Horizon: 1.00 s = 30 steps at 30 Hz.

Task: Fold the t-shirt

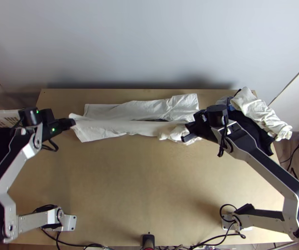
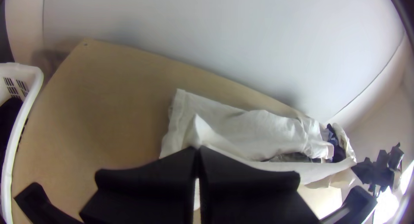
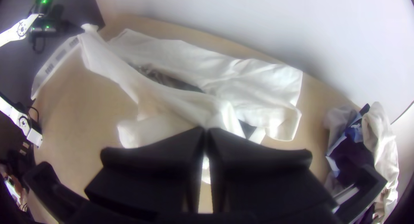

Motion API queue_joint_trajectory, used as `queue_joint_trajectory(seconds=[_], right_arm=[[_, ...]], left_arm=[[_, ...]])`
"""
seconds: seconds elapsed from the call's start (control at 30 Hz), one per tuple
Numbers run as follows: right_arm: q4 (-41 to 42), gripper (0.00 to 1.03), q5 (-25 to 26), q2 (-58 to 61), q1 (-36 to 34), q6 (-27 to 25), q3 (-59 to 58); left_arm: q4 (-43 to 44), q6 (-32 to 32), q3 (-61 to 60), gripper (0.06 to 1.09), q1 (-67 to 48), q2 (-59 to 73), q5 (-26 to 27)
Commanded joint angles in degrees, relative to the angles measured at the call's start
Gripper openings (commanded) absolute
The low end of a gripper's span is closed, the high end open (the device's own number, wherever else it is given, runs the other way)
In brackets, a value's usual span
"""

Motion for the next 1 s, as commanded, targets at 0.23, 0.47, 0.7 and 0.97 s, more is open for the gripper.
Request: queue_joint_trajectory(seconds=[0.23,0.47,0.7,0.97], right_arm=[[7.5,0.05,-0.6,8.2,-5.4,-0.9,0.1],[11.8,0.05,-0.6,14.5,-7.1,-2.5,2.8],[12.6,0.05,-0.6,21.8,-8.6,-4.4,7.9],[14.5,0.05,-0.6,26.9,-8.5,-5.2,8.5]], left_arm=[[1.9,-1.8,8.5,0.09,-6.0,13.7,-4.3],[2.6,-2.0,14.0,0.09,-8.2,19.9,-8.0],[4.9,-1.5,16.3,0.09,-8.5,25.3,-9.6],[5.4,0.8,17.0,0.09,-8.3,29.3,-10.6]])
